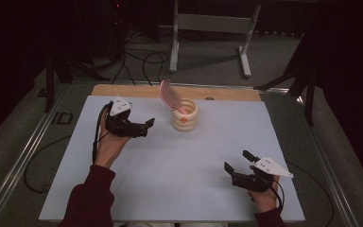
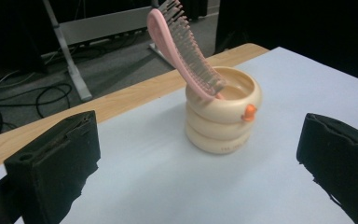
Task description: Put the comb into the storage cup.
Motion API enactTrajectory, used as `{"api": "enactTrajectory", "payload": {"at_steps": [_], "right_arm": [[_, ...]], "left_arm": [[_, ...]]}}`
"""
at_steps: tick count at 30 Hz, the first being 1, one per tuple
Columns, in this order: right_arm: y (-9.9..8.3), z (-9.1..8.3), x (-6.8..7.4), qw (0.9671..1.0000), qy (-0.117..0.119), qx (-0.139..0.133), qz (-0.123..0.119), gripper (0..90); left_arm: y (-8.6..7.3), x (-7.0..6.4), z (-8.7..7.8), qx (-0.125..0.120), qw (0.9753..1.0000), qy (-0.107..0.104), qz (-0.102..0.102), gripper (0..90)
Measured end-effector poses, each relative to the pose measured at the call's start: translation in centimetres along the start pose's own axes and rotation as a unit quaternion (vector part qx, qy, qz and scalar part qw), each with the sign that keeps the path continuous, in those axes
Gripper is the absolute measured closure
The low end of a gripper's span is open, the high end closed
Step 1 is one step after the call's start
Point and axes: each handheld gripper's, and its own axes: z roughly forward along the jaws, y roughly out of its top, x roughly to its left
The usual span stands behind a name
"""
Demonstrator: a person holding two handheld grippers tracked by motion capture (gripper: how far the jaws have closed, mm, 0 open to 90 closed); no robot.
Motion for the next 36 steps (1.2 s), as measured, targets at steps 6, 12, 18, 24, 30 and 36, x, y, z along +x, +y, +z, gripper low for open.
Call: {"api": "enactTrajectory", "payload": {"at_steps": [6, 12, 18, 24, 30, 36], "right_arm": [[0.0, 0.1, 0.1, 1.0000, -0.001, 0.000, -0.002, 11.6], [0.0, 0.1, 0.1, 1.0000, -0.001, 0.000, -0.002, 11.6], [0.1, 0.1, 0.1, 1.0000, -0.002, 0.001, -0.004, 11.6], [0.1, 0.1, 0.2, 1.0000, -0.005, 0.002, -0.008, 11.6], [0.2, 0.1, 0.5, 0.9998, -0.008, 0.002, -0.017, 11.6], [0.2, 0.1, 0.8, 0.9997, -0.008, 0.005, -0.024, 11.6]], "left_arm": [[-2.1, -0.3, -1.5, 0.004, 0.9997, 0.007, 0.025, 0.0], [-4.3, -0.9, -2.8, -0.011, 0.9987, 0.032, 0.037, 0.1], [-6.2, -0.7, -4.1, -0.026, 0.9985, 0.039, 0.027, 0.1], [-8.3, -0.6, -5.6, -0.045, 0.9975, 0.054, 0.011, 0.9], [-10.6, -0.3, -6.7, -0.044, 0.9978, 0.048, -0.010, 0.3], [-11.7, -0.1, -7.3, -0.034, 0.9976, 0.059, -0.011, 0.4]]}}
